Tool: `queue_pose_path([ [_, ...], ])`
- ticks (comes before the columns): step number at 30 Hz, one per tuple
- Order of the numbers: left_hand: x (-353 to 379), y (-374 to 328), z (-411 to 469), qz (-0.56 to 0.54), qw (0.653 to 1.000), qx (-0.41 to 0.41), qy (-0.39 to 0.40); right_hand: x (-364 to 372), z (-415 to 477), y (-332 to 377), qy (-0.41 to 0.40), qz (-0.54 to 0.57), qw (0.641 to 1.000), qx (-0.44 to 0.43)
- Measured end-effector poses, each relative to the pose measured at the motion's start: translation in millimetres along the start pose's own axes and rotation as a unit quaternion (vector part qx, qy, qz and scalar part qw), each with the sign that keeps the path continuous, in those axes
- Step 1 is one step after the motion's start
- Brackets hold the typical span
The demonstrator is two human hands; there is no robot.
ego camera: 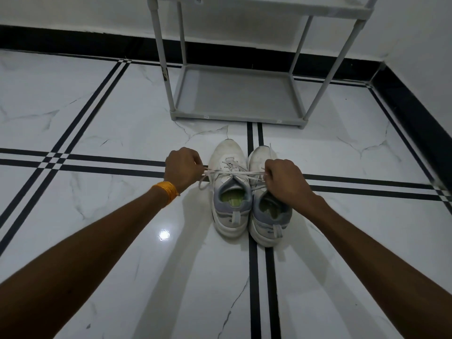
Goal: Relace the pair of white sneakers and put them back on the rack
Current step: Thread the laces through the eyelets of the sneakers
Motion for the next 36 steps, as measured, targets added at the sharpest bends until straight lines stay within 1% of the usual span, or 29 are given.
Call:
queue_pose_path([
  [1,-2.2,-2.3,-1.8,0.045,0.999,0.02,-0.015,2.6,-0.5,-0.2,0.004,-0.029,1.0,-0.005],
  [2,-1.6,-3.2,-3.5,0.068,0.997,0.037,-0.019,4.9,-1.1,-0.3,0.009,-0.049,0.999,-0.009],
  [6,10.7,-1.9,-12.9,0.149,0.985,0.09,0.012,9.9,-3.1,5.5,0.025,-0.104,0.994,-0.036],
  [11,11.9,-0.2,-11.7,0.184,0.978,0.094,0.034,16.2,-5.7,3.8,0.048,-0.127,0.99,-0.038],
  [15,10.3,0.7,-13.5,0.177,0.979,0.093,0.03,15.2,-8.3,2.4,0.041,-0.119,0.991,-0.037],
  [18,12.7,4.6,-16.6,0.159,0.98,0.118,0.036,10.7,-6.2,-5.8,0.043,-0.07,0.997,-0.005],
  [20,12.6,6.1,-16.5,0.071,0.986,0.126,0.08,0.9,-2.4,-6.5,0.053,-0.006,0.999,0.009],
  [22,10.6,4.1,-16.8,-0.049,0.985,0.098,0.136,-17.5,-0.4,5.6,0.04,0.047,0.998,0.008],
  [24,9.8,-5.4,-14.2,-0.116,0.981,0.084,0.134,-36.0,-1.2,29.5,-0.004,0.082,0.997,-0.013],
  [25,11.4,-14.6,-14.3,-0.119,0.98,0.099,0.127,-35.8,-1.4,43.8,-0.001,0.081,0.996,-0.027],
  [26,16.0,-23.6,-16.1,-0.1,0.98,0.122,0.124,-26.7,-1.7,57.1,0.023,0.063,0.997,-0.044],
  [28,33.4,-36.1,-23.0,-0.037,0.977,0.167,0.126,5.0,-3.2,72.9,0.083,-0.001,0.994,-0.067],
  [29,41.9,-39.3,-27.5,-0.011,0.975,0.183,0.124,17.5,-3.6,73.7,0.096,-0.031,0.992,-0.069],
  [31,49.8,-40.0,-32.9,0.018,0.977,0.187,0.1,26.4,-3.0,67.7,0.086,-0.056,0.993,-0.061],
  [34,50.7,-43.2,-36.3,0.019,0.979,0.192,0.069,26.2,-3.0,57.1,0.056,-0.015,0.998,-0.039],
  [36,47.9,-42.3,-35.4,-0.027,0.984,0.166,0.058,25.6,-5.3,49.7,0.049,0.097,0.994,-0.011],
])
Point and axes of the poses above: each hand's wrist, its own z-axis towards the middle knuckle, its own x-axis out of the palm, y = z × x, the point moved 9 cm from there along z, towards the middle knuckle, and after that the axes turned 1 degree about z, right-handed, at the moved point
